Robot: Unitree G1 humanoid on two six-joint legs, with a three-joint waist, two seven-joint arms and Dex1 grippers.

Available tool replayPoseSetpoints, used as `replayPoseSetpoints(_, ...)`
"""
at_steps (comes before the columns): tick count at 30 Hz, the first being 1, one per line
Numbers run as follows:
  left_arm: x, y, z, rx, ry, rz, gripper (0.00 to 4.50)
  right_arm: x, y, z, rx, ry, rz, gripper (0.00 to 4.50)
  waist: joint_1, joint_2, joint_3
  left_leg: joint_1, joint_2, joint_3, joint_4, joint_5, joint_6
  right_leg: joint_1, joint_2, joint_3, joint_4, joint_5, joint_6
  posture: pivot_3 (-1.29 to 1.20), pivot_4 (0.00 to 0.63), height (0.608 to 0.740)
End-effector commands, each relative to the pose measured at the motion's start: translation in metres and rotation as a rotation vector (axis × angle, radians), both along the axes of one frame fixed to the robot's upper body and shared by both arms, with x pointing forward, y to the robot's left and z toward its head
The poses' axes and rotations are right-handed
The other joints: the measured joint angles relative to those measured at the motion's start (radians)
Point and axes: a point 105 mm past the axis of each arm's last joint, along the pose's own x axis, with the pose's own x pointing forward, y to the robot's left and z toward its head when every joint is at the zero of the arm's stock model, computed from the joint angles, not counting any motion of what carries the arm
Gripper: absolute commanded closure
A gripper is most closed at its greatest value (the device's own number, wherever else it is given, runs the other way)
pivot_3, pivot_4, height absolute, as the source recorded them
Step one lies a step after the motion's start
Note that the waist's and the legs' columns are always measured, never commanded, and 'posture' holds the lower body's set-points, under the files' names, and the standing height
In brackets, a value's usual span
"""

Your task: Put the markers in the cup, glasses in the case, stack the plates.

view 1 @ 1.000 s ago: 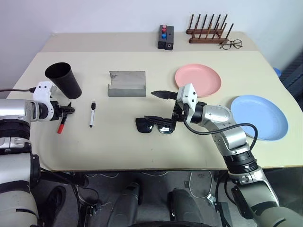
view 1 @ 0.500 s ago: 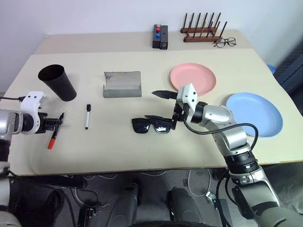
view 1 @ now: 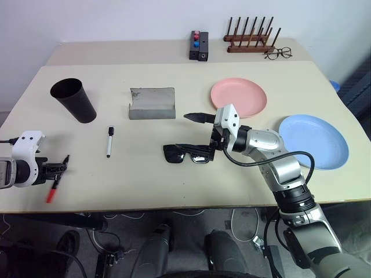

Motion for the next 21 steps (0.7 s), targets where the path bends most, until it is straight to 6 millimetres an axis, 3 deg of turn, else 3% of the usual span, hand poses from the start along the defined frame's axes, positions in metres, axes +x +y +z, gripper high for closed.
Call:
replayPoseSetpoints(1, 0.004, 0.007, 0.011, 0.004, -0.042, 0.04, 1.93, -0.003, 0.002, 0.012, 0.01, -0.05, 0.022, 0.0, 0.0, 0.0, 0.0, 0.0, 0.0, 0.0, 0.0, 0.0, 0.0, 0.0, 0.0, 0.0, 0.0, 0.0, 0.0, 0.0, 0.15, 0.74)
replayPoseSetpoints(3, 0.004, 0.006, 0.014, -0.003, -0.038, 0.039, 0.94, -0.008, 0.002, 0.011, 0.014, -0.03, 0.043, 0.0, -0.001, 0.0, 0.0, 0.0, 0.0, 0.0, 0.0, 0.0, 0.0, 0.0, 0.0, 0.0, 0.0, 0.0, 0.0, 0.0, 0.15, 0.74)
replayPoseSetpoints(11, 0.009, -0.003, 0.022, 0.009, -0.014, -0.048, 0.94, -0.033, 0.001, 0.014, 0.015, 0.0, 0.162, 0.0, 0.0, 0.0, 0.0, 0.0, 0.0, 0.0, 0.0, 0.0, 0.0, 0.0, 0.0, 0.0, 0.0, 0.0, 0.0, 0.0, 0.15, 0.74)
replayPoseSetpoints(21, 0.012, 0.003, 0.028, 0.116, 0.069, -0.249, 0.94, -0.031, 0.001, 0.01, 0.01, 0.016, 0.145, 0.0, -0.002, 0.0, 0.0, -0.001, 0.0, 0.0, -0.001, 0.0, 0.0, -0.001, 0.0, 0.0, -0.001, 0.0, 0.0, 0.0, 0.15, 0.74)
